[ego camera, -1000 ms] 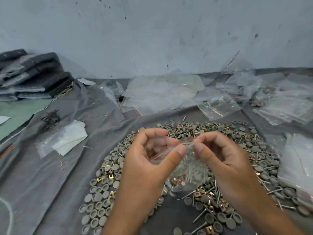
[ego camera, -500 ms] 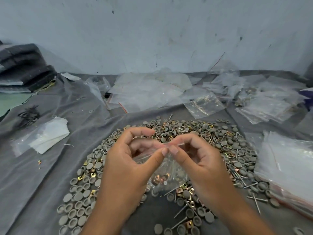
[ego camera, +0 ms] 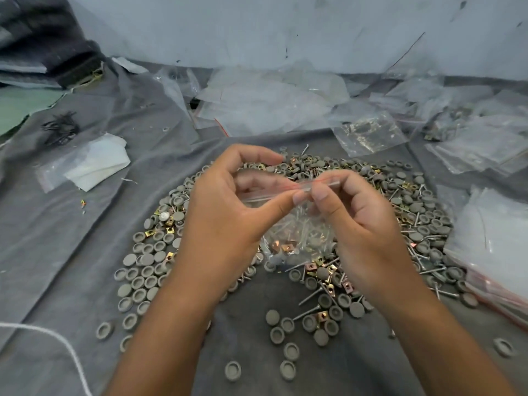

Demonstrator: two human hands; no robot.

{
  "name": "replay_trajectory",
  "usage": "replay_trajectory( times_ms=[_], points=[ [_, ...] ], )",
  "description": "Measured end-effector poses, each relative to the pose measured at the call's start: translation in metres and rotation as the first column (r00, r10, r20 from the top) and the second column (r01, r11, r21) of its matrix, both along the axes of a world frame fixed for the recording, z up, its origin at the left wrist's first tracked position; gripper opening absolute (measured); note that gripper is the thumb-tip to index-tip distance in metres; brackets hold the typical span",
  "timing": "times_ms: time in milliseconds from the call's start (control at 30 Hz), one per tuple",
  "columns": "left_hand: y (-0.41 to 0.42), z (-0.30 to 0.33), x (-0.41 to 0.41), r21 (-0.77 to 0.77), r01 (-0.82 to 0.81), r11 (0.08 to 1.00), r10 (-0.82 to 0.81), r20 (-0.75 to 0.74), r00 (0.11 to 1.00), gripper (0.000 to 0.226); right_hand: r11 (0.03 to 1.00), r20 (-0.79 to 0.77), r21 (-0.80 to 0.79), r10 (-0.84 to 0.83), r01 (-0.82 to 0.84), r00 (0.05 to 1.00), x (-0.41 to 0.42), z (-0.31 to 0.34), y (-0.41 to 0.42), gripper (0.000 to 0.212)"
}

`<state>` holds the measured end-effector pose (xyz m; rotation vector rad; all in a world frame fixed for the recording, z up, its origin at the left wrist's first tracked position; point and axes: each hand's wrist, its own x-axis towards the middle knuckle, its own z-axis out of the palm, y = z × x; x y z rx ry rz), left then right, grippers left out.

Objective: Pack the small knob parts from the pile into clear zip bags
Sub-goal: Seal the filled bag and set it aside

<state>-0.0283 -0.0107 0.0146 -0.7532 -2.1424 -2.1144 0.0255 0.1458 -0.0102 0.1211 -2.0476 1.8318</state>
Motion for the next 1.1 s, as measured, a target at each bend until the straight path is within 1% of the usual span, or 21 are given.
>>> replay_trajectory(
  times_ms=[67,133,400,500,567,667,767,867,933,1033,1100],
  points=[
    [-0.0007,-0.0001,-0.0006,0.004,-0.004,1.0,0.004,0.009,1.0,0.042,1.0,0.001,0.003,0.016,-0.016,1.0,-0.0001,0.0002,0.0019,0.01],
    [-0.001,0.0006,-0.0004,0.006,-0.001,1.0,0.001,0.016,1.0,0.041,0.999,-0.004,0.04,0.007,-0.007,1.0,0.001,0.0008,0.0043,0.009],
    [0.003,0.0029,0.0035,0.062,0.022,0.998,-0.026,0.061,0.998,0.038,0.988,-0.066,0.115,-0.095,0.102,0.993,0.0045,0.0011,0.0026,0.015],
    [0.0039,0.0037,0.0048,0.091,0.026,0.995,-0.033,0.074,0.997,0.035,0.983,-0.092,0.144,-0.101,0.114,0.991,0.0036,0.0024,0.0007,0.015],
    [0.0041,0.0044,0.0055,0.106,0.028,0.994,-0.037,0.084,0.996,0.034,0.988,-0.098,0.135,-0.065,0.078,0.993,0.0037,0.0029,0.0011,0.013],
    [0.0037,0.0046,0.0057,0.127,0.021,0.992,-0.033,0.096,0.995,0.032,0.997,-0.063,0.082,-0.012,0.017,0.998,0.0036,0.0026,0.0031,0.012],
    [0.0033,0.0036,0.0052,0.117,0.03,0.993,-0.041,0.099,0.994,0.028,0.998,-0.049,0.058,0.021,-0.018,0.999,0.0038,0.0022,0.0043,0.009],
    [0.0037,0.0024,0.0045,0.108,0.043,0.993,-0.053,0.093,0.994,0.024,0.995,-0.046,0.097,0.003,0.001,0.999,0.0042,0.0027,0.0047,0.007],
    [0.0038,0.0015,0.0043,0.101,0.046,0.994,-0.056,0.091,0.994,0.029,0.995,-0.037,0.101,-0.018,0.021,0.999,0.004,0.0022,0.0044,0.008],
    [0.0039,-0.0002,0.0026,0.081,0.036,0.996,-0.042,0.078,0.996,0.039,0.996,-0.015,0.074,-0.05,0.051,0.999,0.0023,-0.0002,0.0042,0.012],
    [0.0031,-0.0008,-0.0001,0.091,0.003,0.996,-0.01,0.079,0.997,0.039,0.997,-0.002,0.03,-0.069,0.069,0.998,0.0011,-0.0008,0.0062,0.013]
  ],
)
